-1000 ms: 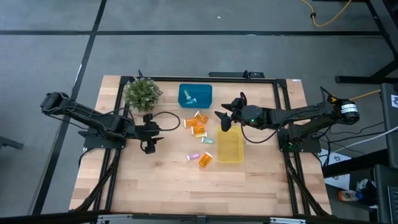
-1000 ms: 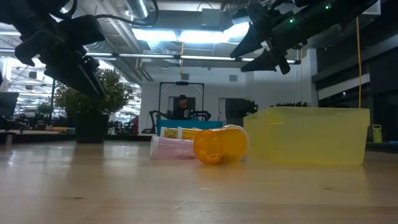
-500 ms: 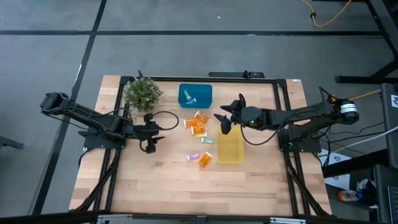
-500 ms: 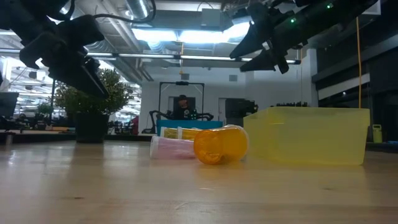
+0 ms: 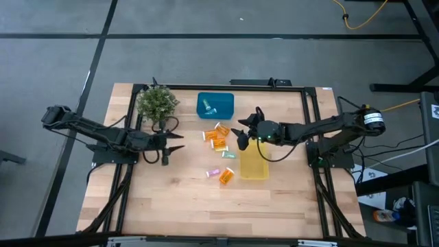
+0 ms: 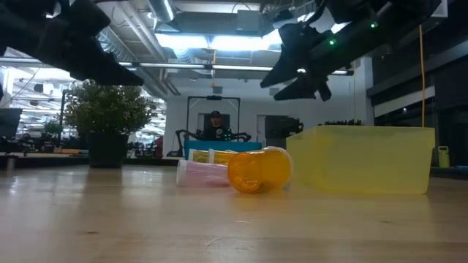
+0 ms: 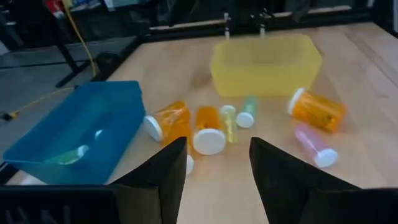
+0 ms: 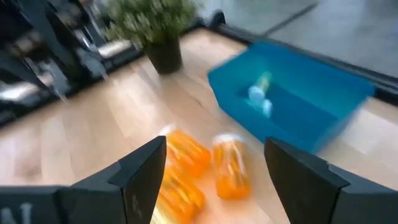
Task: Pick and place medicine bottles into bin by pill shape (circle, oval)
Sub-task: Put the small pink pill bottle into the blue bin, then put the small blue pill bottle into the blue bin
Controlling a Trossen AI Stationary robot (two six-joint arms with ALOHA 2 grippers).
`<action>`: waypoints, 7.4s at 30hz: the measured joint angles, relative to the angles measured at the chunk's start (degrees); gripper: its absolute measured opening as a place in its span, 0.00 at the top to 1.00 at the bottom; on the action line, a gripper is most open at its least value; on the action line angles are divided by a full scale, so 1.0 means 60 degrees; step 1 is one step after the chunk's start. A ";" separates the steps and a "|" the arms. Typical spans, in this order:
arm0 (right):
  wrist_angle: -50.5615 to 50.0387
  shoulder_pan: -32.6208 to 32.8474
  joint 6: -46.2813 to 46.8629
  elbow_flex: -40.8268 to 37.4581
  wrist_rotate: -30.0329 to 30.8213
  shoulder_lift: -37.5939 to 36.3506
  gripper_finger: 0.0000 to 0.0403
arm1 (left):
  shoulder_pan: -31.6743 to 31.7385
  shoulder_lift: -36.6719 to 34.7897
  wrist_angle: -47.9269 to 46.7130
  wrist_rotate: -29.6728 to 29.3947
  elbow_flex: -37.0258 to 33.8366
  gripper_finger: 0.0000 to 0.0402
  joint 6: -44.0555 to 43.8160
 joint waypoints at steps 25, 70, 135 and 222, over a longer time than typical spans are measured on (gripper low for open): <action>-0.6917 -0.0191 -0.1036 0.5395 -0.3818 0.3744 0.32 | 0.0518 0.0075 0.0111 0.0037 -0.0372 0.58 -0.0335; -0.6236 0.1485 -0.4159 0.7244 -0.5564 0.6391 0.32 | 0.0511 0.0079 0.0115 0.0025 -0.0372 0.58 -0.0331; -0.4473 -0.0925 -0.3453 0.9420 0.2412 0.7170 0.76 | 0.0511 0.0080 -0.0443 0.0297 -0.0372 0.58 0.0442; -1.3278 0.0710 0.0217 1.0165 -0.2929 0.7163 0.48 | 0.0511 0.0079 -0.0672 0.0368 -0.0372 0.58 0.0483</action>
